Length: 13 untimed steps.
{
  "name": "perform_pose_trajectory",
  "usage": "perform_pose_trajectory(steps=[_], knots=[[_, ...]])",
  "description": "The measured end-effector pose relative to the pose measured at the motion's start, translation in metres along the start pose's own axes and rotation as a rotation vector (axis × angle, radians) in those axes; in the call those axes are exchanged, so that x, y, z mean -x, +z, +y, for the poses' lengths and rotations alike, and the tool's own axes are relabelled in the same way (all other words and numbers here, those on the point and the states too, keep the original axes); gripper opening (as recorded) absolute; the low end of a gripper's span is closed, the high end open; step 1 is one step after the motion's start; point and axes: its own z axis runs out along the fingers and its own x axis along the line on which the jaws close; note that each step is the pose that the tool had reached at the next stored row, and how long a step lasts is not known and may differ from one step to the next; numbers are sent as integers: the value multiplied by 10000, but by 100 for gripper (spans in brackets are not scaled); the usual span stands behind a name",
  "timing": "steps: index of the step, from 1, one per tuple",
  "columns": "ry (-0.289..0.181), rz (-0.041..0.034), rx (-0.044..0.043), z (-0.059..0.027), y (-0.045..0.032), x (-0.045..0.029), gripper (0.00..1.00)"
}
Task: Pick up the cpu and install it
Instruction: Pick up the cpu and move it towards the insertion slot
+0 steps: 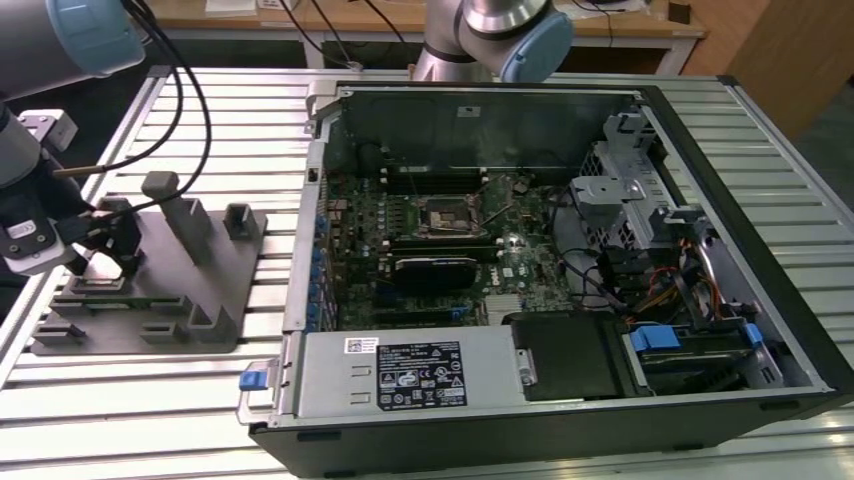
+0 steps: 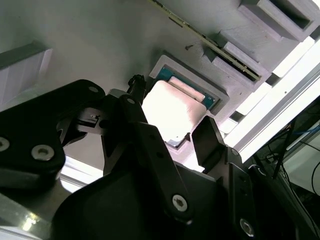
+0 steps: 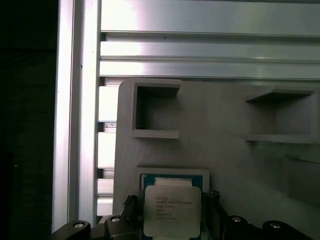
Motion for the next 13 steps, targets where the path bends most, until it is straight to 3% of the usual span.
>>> perform_pose_trajectory(steps=[10,13], knots=[[6,-1,0,0,3,-3,65],[7,0,-1,0,3,-3,57]])
